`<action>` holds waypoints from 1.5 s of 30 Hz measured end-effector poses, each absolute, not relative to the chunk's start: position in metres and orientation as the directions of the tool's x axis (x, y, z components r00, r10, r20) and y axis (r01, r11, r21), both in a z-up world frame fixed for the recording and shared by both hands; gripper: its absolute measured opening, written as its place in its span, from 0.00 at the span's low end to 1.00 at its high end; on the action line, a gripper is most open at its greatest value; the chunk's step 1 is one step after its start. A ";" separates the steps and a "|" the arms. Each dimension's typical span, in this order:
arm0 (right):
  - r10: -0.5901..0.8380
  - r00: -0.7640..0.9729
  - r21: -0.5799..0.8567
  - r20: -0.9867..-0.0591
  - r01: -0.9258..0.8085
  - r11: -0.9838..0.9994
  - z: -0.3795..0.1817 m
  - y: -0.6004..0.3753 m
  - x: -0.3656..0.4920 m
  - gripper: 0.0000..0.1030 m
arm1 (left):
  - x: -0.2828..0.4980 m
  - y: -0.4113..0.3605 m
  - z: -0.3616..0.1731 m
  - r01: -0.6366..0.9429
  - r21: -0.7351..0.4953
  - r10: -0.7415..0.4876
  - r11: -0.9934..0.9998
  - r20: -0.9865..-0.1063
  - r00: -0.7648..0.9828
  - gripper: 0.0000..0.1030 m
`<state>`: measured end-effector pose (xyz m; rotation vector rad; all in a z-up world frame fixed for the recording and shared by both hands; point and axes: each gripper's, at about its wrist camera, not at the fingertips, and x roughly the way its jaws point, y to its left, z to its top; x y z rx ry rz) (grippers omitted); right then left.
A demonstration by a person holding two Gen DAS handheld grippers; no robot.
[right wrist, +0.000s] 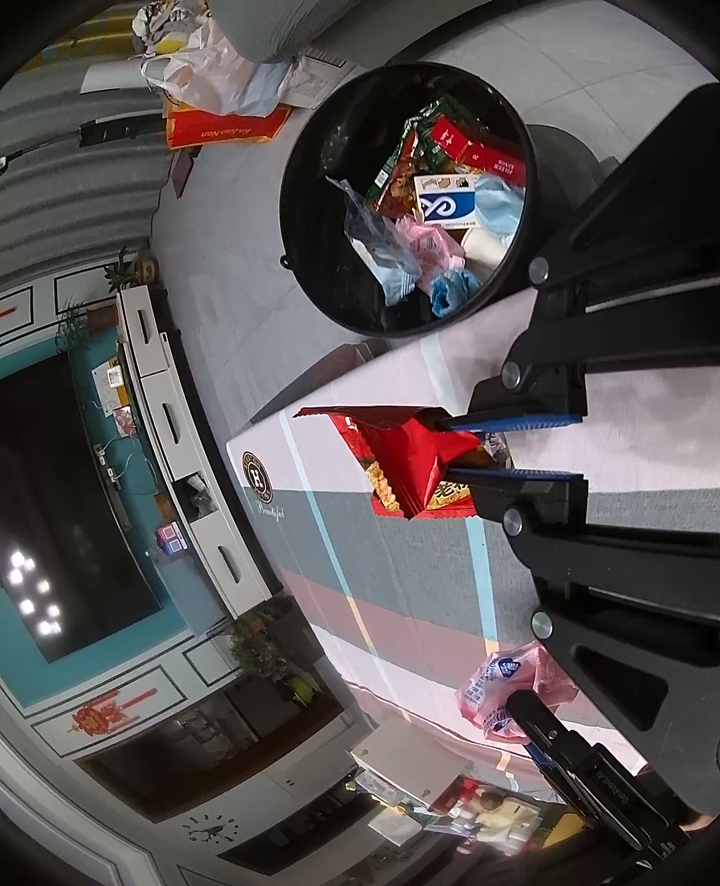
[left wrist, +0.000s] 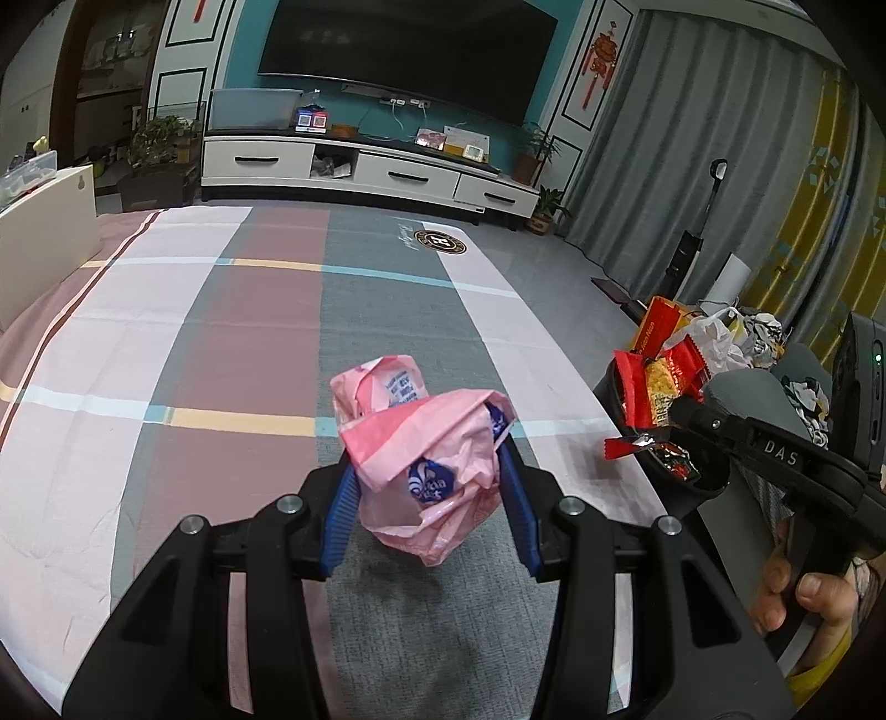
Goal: Collect trash
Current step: 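Carry the pink bag and snack packet over the black bin, then lower both items into the bin and open both tools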
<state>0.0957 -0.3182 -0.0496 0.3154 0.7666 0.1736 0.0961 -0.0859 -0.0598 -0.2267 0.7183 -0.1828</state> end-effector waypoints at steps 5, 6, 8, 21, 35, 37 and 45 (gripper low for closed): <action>0.262 0.719 0.342 -0.644 -0.036 0.939 -0.046 -0.331 0.093 0.12 | 0.099 -0.095 -0.055 0.104 -0.256 -0.247 0.961 -0.628 0.738 0.46; 0.258 0.721 0.342 -0.643 -0.031 0.939 -0.045 -0.335 0.093 0.12 | 0.100 -0.098 -0.054 0.108 -0.250 -0.246 0.962 -0.627 0.740 0.46; 0.253 0.723 0.343 -0.643 -0.023 0.939 -0.045 -0.342 0.092 0.12 | 0.102 -0.105 -0.050 0.119 -0.244 -0.250 0.962 -0.625 0.740 0.46; 0.187 0.751 0.354 -0.634 0.066 0.933 -0.045 -0.404 0.079 0.12 | 0.111 -0.171 -0.036 0.222 -0.230 -0.318 0.948 -0.612 0.724 0.46; 0.100 0.782 0.374 -0.615 0.178 0.910 -0.044 -0.457 0.070 0.12 | 0.131 -0.242 -0.032 0.329 -0.213 -0.387 0.920 -0.626 0.677 0.46; 0.064 0.788 0.358 -0.612 0.204 0.911 -0.044 -0.463 0.068 0.12 | 0.135 -0.250 -0.030 0.340 -0.221 -0.400 0.914 -0.625 0.670 0.46; 0.003 0.787 0.353 -0.617 0.274 0.895 -0.049 -0.489 0.074 0.12 | 0.156 -0.286 -0.034 0.387 -0.228 -0.438 0.893 -0.634 0.637 0.46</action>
